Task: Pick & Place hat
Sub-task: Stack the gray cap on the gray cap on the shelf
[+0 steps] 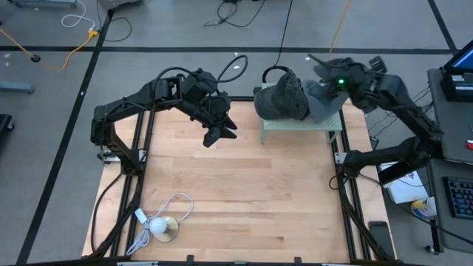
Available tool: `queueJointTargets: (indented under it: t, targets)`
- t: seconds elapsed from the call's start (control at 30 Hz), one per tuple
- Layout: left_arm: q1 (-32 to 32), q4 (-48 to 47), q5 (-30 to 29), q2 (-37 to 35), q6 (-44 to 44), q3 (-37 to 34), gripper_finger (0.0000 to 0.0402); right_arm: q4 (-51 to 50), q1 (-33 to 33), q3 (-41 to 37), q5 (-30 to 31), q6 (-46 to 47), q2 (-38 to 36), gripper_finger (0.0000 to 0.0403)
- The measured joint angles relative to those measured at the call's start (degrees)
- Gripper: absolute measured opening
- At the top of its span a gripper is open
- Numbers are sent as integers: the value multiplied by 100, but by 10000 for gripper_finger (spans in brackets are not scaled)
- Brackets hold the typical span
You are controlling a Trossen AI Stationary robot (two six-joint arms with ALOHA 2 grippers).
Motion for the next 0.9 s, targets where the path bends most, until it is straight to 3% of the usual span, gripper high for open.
queueJointTargets:
  t: [0.2, 0.5, 0.67, 0.9]
  targets:
    - [0, 0, 2, 0, 4, -2, 180, 521, 0, -544, -7, 3, 23, 30]
    - [0, -2, 2, 0, 4, -2, 179, 1363, 0, -1090, -500, -246, 33, 30]
    - [0, -2, 2, 0, -36, -2, 179, 1662, 0, -1432, -1142, -273, 33, 30]
    - [0, 0, 0, 0, -133, -2, 179, 2005, -2, -1897, -1494, -271, 32, 30]
